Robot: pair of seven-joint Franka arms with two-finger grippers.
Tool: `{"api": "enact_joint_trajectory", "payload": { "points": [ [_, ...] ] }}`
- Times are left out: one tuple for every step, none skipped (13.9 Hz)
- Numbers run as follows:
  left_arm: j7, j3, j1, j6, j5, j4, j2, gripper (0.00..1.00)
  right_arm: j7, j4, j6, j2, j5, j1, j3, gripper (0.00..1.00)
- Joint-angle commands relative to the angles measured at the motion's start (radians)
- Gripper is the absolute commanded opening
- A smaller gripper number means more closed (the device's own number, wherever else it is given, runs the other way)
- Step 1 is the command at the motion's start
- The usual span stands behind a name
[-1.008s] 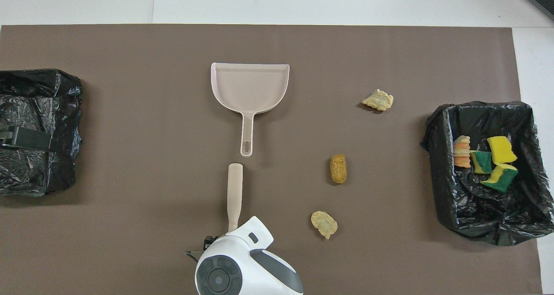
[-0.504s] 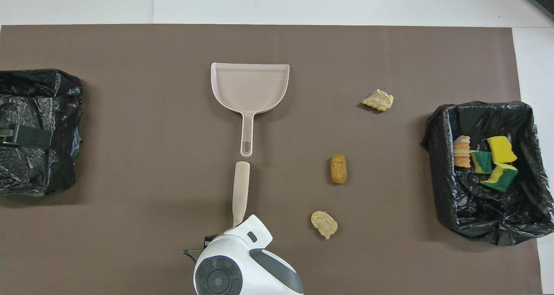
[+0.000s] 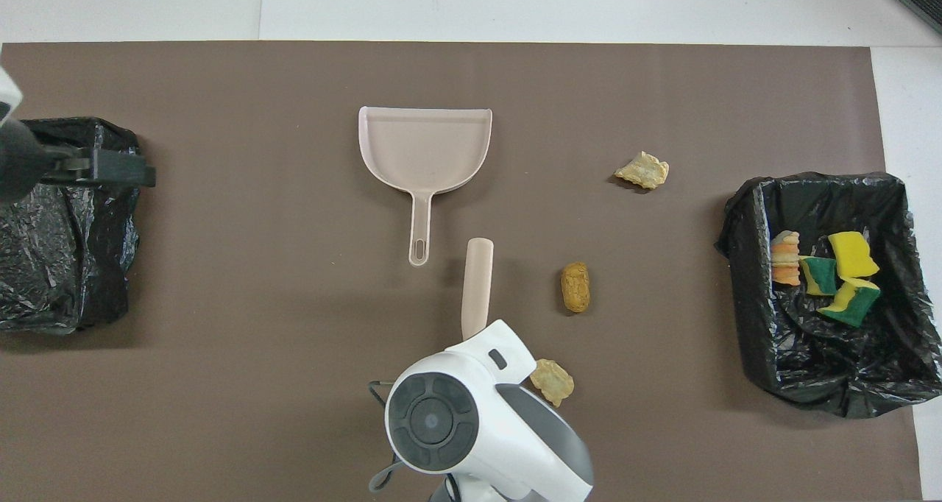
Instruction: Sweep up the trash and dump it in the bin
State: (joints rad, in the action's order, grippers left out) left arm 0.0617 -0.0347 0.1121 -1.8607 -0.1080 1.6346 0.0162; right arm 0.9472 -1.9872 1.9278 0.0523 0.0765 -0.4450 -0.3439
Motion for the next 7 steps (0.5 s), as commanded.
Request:
{"api": "enact_joint_trajectory", "payload": {
  "points": [
    [0.133, 0.01, 0.11, -0.136, -0.007, -0.009, 0.095, 1.0, -0.18, 0.065, -0.13, -0.017, -0.026, 0.116, -0.004, 0.0],
    [0.159, 0.012, 0.135, -0.162, -0.006, -0.012, 0.12, 1.0, -0.241, 0.068, -0.144, -0.017, -0.026, 0.164, -0.003, 0.0],
    [0.203, 0.01, 0.161, -0.188, -0.004, -0.012, 0.146, 1.0, -0.299, 0.068, -0.144, -0.016, -0.02, 0.207, -0.003, 0.0],
    [0.257, 0.01, 0.191, -0.221, -0.002, -0.012, 0.178, 1.0, -0.358, 0.068, -0.144, -0.011, -0.005, 0.239, -0.003, 0.0],
    [0.306, 0.012, 0.233, -0.256, 0.001, -0.01, 0.212, 1.0, -0.417, 0.07, -0.132, -0.003, 0.011, 0.265, 0.0, 0.0],
    [0.344, 0.012, 0.268, -0.279, 0.002, -0.007, 0.247, 1.0, -0.465, 0.068, -0.125, 0.001, 0.04, 0.29, 0.0, 0.0],
    [0.371, 0.012, 0.291, -0.291, 0.01, -0.006, 0.28, 1.0, -0.523, 0.068, -0.124, 0.007, 0.072, 0.328, -0.001, 0.0]
  ]
}}
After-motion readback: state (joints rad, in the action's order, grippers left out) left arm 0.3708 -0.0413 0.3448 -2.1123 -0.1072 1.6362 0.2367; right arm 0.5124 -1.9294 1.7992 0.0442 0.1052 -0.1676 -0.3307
